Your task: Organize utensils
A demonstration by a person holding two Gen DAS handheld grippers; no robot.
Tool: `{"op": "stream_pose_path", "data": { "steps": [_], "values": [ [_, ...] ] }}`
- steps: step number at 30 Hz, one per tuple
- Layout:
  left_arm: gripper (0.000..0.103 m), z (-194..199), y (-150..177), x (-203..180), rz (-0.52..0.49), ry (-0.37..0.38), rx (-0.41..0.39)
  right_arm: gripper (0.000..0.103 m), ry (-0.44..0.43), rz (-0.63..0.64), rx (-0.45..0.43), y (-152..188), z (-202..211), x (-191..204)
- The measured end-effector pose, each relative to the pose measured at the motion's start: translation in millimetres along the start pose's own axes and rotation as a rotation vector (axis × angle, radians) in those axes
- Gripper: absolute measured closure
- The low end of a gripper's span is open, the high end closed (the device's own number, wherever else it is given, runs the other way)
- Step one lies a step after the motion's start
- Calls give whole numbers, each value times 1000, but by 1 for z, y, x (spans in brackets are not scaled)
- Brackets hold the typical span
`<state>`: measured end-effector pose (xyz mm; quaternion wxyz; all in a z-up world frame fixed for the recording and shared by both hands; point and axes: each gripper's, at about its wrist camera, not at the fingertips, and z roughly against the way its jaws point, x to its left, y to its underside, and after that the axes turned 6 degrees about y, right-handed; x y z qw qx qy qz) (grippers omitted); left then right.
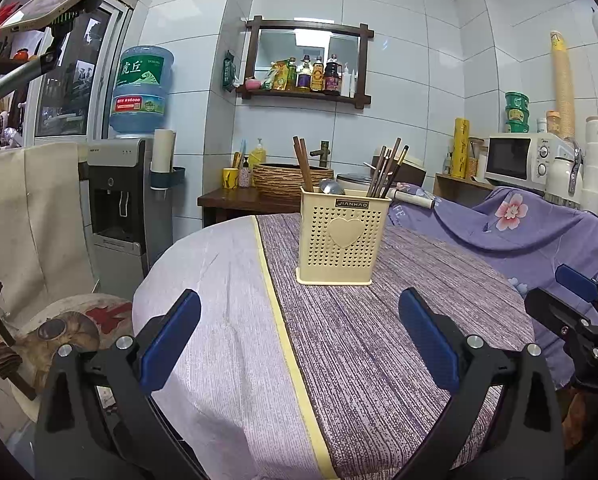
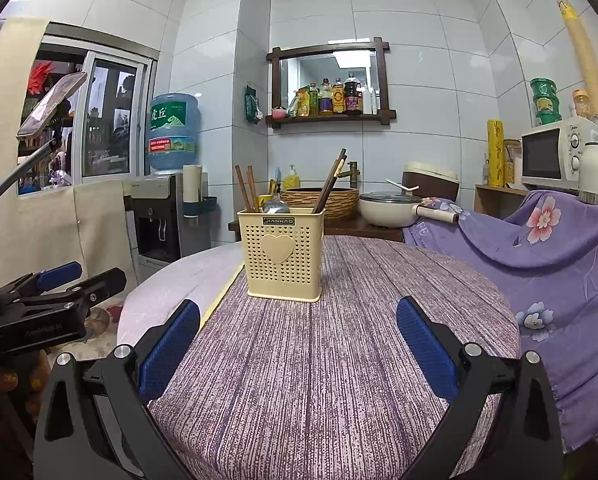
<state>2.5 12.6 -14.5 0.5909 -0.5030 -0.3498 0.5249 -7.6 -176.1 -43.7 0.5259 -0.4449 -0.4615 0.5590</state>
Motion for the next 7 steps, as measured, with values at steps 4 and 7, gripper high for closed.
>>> {"op": "stream_pose_path", "data": {
  "steps": [4, 7],
  "values": [
    [6, -1, 0, -1, -3, 0, 8, 6, 0, -1, 2, 1, 0, 0],
    [6, -2, 0, -2, -9, -4, 12, 6, -1, 0, 3, 2, -1, 0]
  ]
}}
